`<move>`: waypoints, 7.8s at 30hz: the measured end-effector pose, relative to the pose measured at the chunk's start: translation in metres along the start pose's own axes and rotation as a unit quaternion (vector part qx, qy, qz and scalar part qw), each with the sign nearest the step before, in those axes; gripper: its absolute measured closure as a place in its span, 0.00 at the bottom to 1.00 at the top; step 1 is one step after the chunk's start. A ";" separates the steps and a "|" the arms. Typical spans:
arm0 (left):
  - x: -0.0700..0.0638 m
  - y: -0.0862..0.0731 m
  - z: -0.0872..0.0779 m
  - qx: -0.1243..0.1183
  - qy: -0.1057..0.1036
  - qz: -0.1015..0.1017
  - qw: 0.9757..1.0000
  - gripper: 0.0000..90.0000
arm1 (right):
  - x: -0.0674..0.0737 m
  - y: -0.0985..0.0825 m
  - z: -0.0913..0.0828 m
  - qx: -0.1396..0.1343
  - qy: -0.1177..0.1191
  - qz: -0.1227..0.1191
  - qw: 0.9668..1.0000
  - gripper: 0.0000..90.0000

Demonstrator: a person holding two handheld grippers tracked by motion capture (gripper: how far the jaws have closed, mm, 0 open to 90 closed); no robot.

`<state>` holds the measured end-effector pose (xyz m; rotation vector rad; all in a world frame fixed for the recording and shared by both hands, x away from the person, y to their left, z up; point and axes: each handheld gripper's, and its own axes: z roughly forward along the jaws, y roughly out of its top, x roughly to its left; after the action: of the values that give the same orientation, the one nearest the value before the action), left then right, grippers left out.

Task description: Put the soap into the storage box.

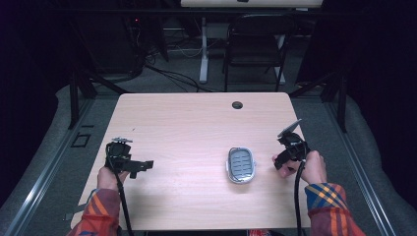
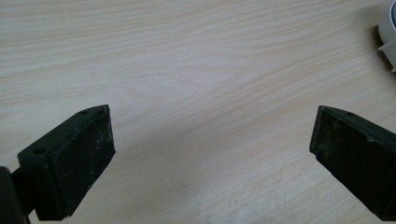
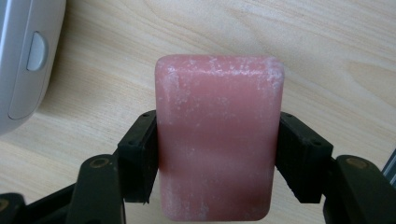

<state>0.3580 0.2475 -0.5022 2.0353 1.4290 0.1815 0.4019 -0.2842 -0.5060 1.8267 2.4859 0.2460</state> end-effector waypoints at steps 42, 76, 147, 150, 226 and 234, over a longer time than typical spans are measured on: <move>0.000 0.000 0.000 -0.001 0.000 0.000 1.000 0.00 | 0.031 0.022 -0.038 0.000 0.003 -0.049 0.999 0.42; 0.000 0.000 0.001 0.003 -0.001 0.002 1.000 0.00 | 0.066 0.050 -0.062 0.003 0.000 -0.092 0.996 0.42; -0.001 0.000 0.001 0.002 -0.005 0.005 1.000 0.00 | 0.121 0.082 -0.025 0.045 0.008 -0.116 0.992 0.42; -0.001 0.000 0.001 0.003 -0.004 0.004 1.000 0.00 | 0.121 0.080 -0.020 0.045 0.005 -0.109 0.993 0.42; -0.006 0.005 0.006 0.009 -0.008 0.016 1.000 0.00 | 0.111 0.058 -0.004 0.052 0.048 -0.014 0.997 0.44; -0.005 0.005 0.005 0.009 -0.011 0.017 1.000 0.00 | 0.111 0.055 -0.016 0.014 0.054 -0.043 0.997 0.50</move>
<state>0.3625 0.2397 -0.5023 2.0704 1.3891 0.1603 0.4178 -0.1637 -0.4757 1.7556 2.6475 0.3153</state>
